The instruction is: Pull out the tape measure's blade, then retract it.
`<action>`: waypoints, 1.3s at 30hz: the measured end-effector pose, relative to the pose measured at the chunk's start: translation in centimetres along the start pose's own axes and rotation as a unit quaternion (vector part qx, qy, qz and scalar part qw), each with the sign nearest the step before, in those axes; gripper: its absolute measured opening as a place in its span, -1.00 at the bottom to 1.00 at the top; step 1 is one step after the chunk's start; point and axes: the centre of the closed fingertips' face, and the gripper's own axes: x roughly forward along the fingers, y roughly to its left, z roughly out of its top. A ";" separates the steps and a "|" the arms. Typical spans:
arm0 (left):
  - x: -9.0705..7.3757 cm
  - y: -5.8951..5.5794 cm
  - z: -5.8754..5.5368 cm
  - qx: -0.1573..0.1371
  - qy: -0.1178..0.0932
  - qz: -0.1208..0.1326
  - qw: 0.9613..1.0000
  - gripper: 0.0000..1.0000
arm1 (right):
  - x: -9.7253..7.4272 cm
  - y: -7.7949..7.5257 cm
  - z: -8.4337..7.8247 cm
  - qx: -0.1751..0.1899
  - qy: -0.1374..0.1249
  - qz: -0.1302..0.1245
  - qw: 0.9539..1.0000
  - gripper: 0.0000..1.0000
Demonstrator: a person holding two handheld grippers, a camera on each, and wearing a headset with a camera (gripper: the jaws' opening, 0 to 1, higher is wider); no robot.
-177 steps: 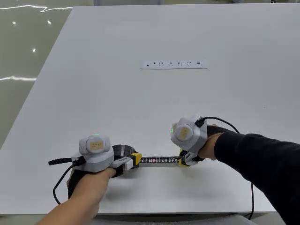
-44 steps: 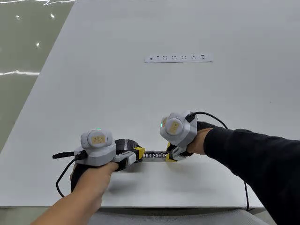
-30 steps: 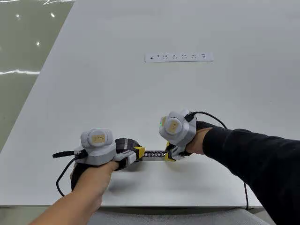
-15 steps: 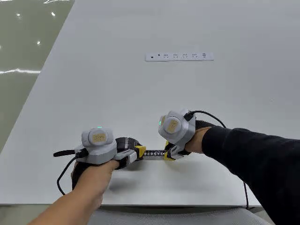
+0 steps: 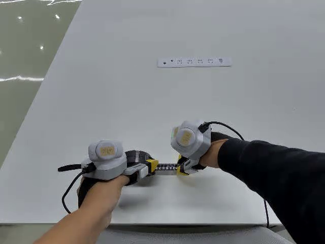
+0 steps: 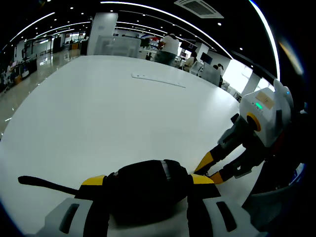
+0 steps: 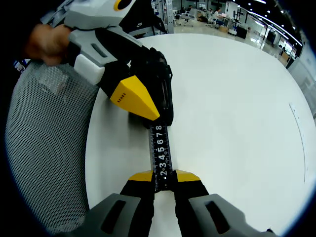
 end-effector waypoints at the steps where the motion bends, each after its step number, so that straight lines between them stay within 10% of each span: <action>1: 0.0 0.0 0.0 0.000 0.000 0.000 1.000 0.20 | 0.0 0.0 0.0 0.000 0.000 0.000 1.000 -0.79; 39: 0.0 0.1 0.1 -0.001 0.003 -0.002 1.000 0.20 | 0.7 0.1 1.6 -0.002 -0.032 0.002 0.999 -0.79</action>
